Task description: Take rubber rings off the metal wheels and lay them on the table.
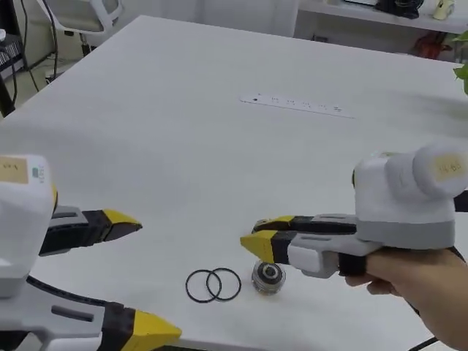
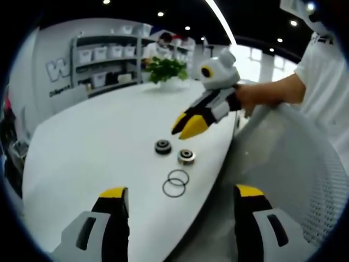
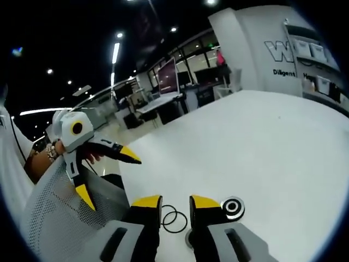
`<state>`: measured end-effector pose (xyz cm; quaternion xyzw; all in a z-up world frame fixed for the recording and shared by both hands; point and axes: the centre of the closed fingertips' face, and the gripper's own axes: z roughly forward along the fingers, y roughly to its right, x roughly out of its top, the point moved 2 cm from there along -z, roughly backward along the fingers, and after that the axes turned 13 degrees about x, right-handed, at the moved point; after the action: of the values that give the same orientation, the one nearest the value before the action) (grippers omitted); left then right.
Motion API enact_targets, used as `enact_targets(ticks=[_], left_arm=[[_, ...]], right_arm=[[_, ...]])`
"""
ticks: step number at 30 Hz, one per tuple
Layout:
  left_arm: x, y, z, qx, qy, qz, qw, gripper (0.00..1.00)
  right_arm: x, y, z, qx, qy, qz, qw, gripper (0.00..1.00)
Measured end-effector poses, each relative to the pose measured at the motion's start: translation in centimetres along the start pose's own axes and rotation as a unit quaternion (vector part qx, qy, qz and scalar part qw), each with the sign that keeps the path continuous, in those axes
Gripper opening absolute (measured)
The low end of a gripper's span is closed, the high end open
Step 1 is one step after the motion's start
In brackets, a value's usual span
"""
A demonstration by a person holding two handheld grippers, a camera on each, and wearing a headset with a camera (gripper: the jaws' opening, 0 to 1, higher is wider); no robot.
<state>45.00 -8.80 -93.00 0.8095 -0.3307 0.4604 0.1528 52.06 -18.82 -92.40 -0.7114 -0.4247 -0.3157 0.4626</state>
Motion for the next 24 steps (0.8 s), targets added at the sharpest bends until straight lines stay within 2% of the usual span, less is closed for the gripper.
enact_targets(ticks=[2,6,8,13,16,20,23,24], left_arm=[[0.1,0.0,0.0,0.0,0.003,0.002,1.0,0.8],[0.2,0.1,0.0,-0.006,0.004,0.004,1.0,0.81],[0.1,0.0,0.0,-0.006,0.002,0.007,1.0,0.82],[0.3,0.0,0.0,-0.011,0.008,0.003,0.9999,0.82],[0.4,-0.1,0.0,-0.012,0.008,0.004,0.9999,0.82],[1.3,-0.4,-0.2,-0.014,0.021,0.009,0.9996,0.86],[2.0,-0.6,-0.1,-0.017,0.025,0.014,0.9994,0.85],[2.2,-0.6,-0.1,-0.019,0.026,0.018,0.9993,0.86]], right_arm=[[0.8,0.3,-0.4,-0.005,0.009,-0.006,0.9999,0.19],[2.9,1.2,-1.7,-0.031,0.032,-0.037,0.9983,0.17],[3.6,1.5,-2.1,-0.033,0.041,-0.034,0.998,0.17],[5.6,2.7,-3.3,-0.047,0.087,-0.022,0.9948,0.16],[6.2,3.2,-3.7,-0.056,0.093,-0.027,0.9937,0.16],[6.9,4.0,-4.2,-0.062,0.093,-0.034,0.9931,0.16],[7.2,5.0,-4.5,-0.065,0.11,-0.025,0.9915,0.16],[7.1,5.4,-4.6,-0.066,0.123,-0.008,0.9902,0.16]])
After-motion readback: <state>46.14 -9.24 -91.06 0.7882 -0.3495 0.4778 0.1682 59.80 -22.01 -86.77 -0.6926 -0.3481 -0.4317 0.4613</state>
